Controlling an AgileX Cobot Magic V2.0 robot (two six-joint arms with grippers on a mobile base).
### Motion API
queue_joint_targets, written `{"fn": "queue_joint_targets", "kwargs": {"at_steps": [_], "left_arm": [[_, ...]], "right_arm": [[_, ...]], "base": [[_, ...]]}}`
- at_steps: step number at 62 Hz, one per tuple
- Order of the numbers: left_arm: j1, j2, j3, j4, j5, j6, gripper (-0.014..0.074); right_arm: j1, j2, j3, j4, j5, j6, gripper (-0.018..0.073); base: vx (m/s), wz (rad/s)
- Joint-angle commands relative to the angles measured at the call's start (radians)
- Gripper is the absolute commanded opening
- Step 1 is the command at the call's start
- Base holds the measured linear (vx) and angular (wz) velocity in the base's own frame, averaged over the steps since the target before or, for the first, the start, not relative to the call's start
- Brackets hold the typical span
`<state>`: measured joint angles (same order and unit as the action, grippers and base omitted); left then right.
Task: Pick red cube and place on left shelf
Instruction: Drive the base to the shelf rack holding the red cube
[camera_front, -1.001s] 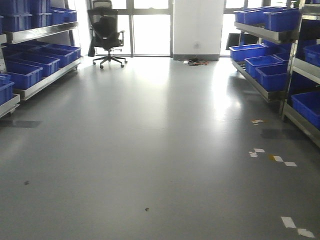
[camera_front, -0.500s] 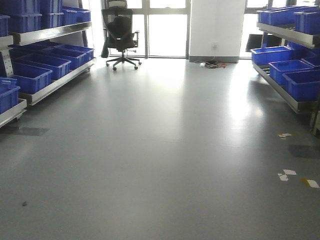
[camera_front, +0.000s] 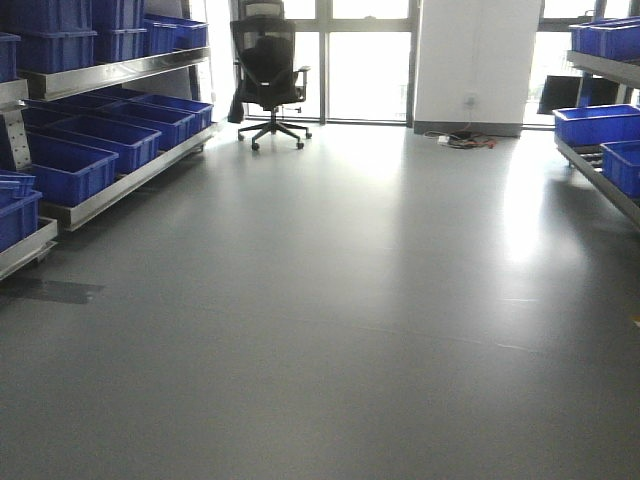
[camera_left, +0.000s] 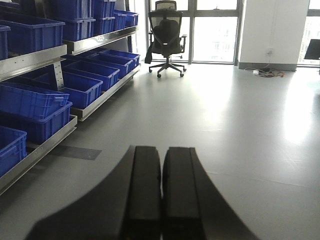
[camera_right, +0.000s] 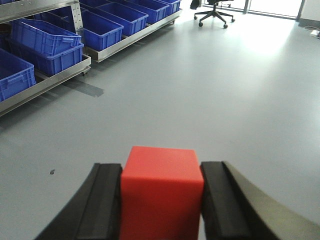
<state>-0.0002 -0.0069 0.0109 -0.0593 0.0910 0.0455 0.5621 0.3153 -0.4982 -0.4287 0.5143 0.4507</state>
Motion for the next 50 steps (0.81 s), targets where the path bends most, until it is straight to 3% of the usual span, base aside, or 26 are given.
{"fn": "queue_joint_targets", "kwargs": {"at_steps": [1,50], "left_arm": [[-0.001,-0.013,0.024,-0.007,-0.078,-0.006,0.0090],[-0.001,-0.013,0.024,-0.007,-0.078,-0.006,0.0090]], "right_arm": [[-0.001,0.009,-0.030,-0.030,-0.068,-0.008,0.0073],[-0.001,0.009,-0.030,-0.030,-0.065,-0.008,0.0073]], "base": [[0.66,0.20],[0.69,0.21]]}}
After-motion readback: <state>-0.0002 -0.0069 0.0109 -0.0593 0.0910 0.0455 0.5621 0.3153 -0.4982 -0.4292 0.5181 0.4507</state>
